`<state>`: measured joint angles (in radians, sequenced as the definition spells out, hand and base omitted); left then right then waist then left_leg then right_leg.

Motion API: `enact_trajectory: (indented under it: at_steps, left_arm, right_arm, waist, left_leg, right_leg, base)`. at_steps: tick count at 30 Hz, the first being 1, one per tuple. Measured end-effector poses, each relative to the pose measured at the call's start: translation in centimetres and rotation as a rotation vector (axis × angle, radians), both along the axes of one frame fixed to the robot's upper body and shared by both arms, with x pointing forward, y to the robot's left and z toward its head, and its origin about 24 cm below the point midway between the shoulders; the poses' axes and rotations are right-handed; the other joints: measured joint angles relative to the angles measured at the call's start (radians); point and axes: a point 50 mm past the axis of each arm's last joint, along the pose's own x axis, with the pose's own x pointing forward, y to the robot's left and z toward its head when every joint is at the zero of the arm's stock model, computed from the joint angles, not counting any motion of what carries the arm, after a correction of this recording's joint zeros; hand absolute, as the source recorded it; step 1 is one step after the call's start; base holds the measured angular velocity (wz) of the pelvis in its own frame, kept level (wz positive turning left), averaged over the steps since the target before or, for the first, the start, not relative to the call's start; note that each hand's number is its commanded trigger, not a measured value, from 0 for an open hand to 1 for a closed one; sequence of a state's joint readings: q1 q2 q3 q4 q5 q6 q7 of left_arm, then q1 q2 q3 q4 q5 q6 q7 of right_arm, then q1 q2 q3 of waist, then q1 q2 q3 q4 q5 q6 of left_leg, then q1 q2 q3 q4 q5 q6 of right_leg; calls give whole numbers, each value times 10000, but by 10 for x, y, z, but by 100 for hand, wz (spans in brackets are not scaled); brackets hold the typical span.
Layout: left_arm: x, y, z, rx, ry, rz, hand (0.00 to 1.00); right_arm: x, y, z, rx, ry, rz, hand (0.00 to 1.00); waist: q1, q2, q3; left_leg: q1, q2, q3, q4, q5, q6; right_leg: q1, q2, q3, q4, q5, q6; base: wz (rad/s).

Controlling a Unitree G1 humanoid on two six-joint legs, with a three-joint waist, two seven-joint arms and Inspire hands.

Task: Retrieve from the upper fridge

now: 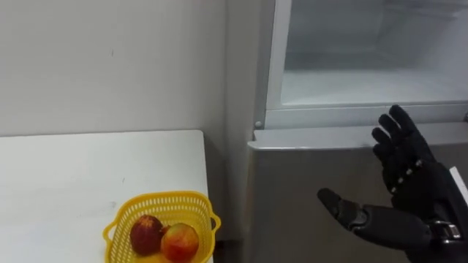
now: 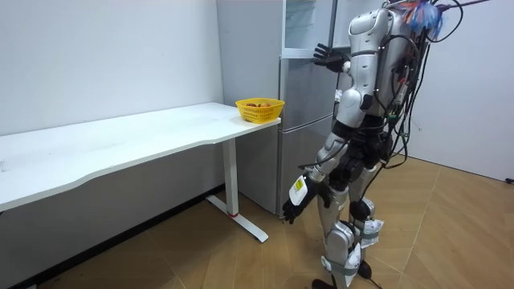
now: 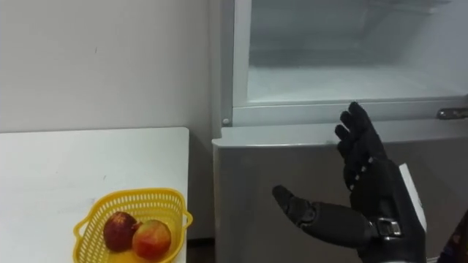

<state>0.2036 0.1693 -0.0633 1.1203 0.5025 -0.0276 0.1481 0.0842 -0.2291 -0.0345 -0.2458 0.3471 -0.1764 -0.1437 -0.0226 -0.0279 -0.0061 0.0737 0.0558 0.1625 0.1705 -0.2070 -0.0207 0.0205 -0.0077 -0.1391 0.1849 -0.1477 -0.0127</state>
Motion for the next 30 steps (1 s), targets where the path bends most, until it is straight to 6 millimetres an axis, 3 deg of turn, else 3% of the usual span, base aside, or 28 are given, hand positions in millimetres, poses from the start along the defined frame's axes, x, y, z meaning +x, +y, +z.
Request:
enact_trajectory:
  at_steps: [4,8,11,17,24,30]
  left_arm:
    - [-1,0,0,10,19,20,0]
    - [4,0,0,12,-63,-19,0]
    - [4,0,1,-2,-85,-17,0]
    - [7,-2,1,-48,-223,-12,0]
    - [8,-2,3,141,-451,48,0]
    - [1,2,3,113,-430,826,0]
  right_arm:
    - [-2,-6,-10,302,332,-450,0]
    - [-7,-15,-55,1376,2181,-1195,0]
    - [-16,-20,-77,2288,3116,-1583,0]
    - [-20,-27,-89,3552,3589,-2385,0]
    - [-27,-34,-99,3737,4139,-3559,0]
    - [-42,-68,-121,7001,4728,-5960,0]
  waist:
    - [-63,34,13]
    - [-34,5,7]
    - [-15,70,41]
    - [-52,121,23]
    - [-96,120,20]
    - [-269,67,55]
  left_leg:
    - [28,9,1,-20,-1,-1]
    - [52,3,1,-42,-2,-1]
    - [-1,0,1,-40,-4,1]
    - [-108,4,14,-27,0,2]
    - [-89,-8,14,-27,0,2]
    - [-5,-6,255,-49,2,4]
  right_leg:
    - [15,2,-11,-11,-3,1]
    - [-12,-6,4,-4,-6,3]
    - [-52,-6,3,4,-7,4]
    - [-216,1,13,23,-2,-4]
    - [-151,-8,-3,-27,-9,8]
    - [-119,-29,-5,8,-51,39]
  base:
    - [0]
    - [0]
    - [0]
    - [0]
    - [0]
    - [-3]
